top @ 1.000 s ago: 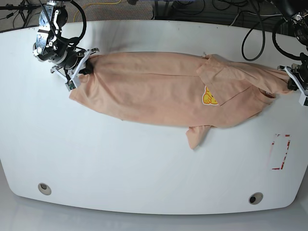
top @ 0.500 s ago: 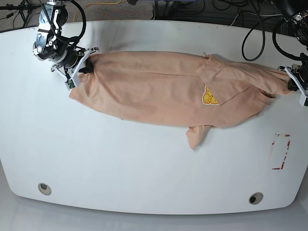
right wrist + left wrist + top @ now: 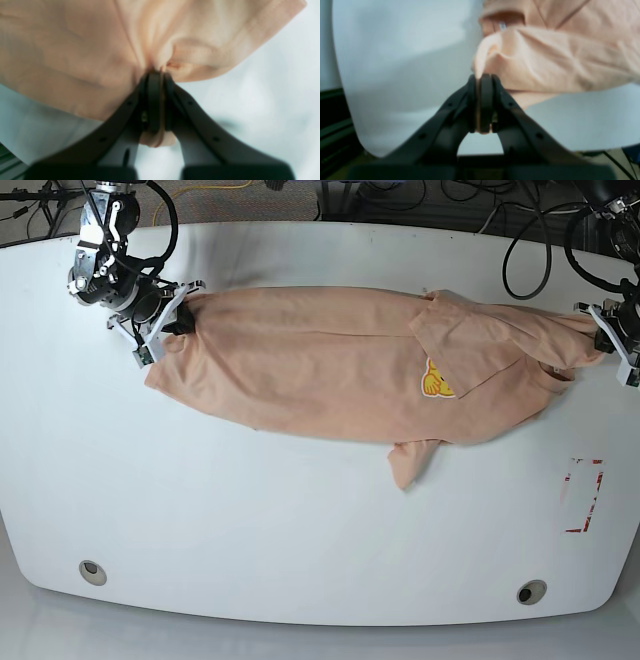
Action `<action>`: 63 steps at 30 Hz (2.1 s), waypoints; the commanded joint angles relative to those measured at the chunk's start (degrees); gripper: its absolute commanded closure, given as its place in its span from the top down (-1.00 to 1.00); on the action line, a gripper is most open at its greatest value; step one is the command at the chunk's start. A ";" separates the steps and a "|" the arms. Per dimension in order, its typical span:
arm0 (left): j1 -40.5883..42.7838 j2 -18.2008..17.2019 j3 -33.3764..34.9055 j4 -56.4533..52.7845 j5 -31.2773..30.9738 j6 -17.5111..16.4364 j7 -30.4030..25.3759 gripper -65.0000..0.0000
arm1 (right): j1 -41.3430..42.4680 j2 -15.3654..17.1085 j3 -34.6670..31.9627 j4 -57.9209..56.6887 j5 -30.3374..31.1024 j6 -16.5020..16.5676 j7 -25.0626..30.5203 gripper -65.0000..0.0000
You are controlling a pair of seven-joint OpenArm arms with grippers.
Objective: Fold the T-shirt properly
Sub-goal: 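Hold the flattened T-shirt ends with both grippers, then release the shirt end with the left gripper and regrasp it nearer the patch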
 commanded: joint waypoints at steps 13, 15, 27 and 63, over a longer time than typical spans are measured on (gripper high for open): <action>0.45 -1.26 -0.34 0.82 -0.28 -0.06 -0.76 -0.98 | -0.08 0.59 0.02 0.28 -1.12 0.07 -0.95 -1.00; 0.54 -1.26 -0.34 0.82 -0.28 -0.06 -0.76 -0.98 | -0.08 0.59 0.02 0.28 -1.12 0.07 -0.95 -1.00; 1.15 -1.26 -0.26 0.82 -0.28 -0.06 -0.49 -0.98 | -0.08 0.59 -0.06 0.28 -1.12 0.07 -0.95 -1.00; -20.38 -1.43 -5.88 -20.19 1.65 -0.06 0.91 0.28 | 0.36 -0.47 -0.06 0.36 -1.12 0.07 -0.95 -1.00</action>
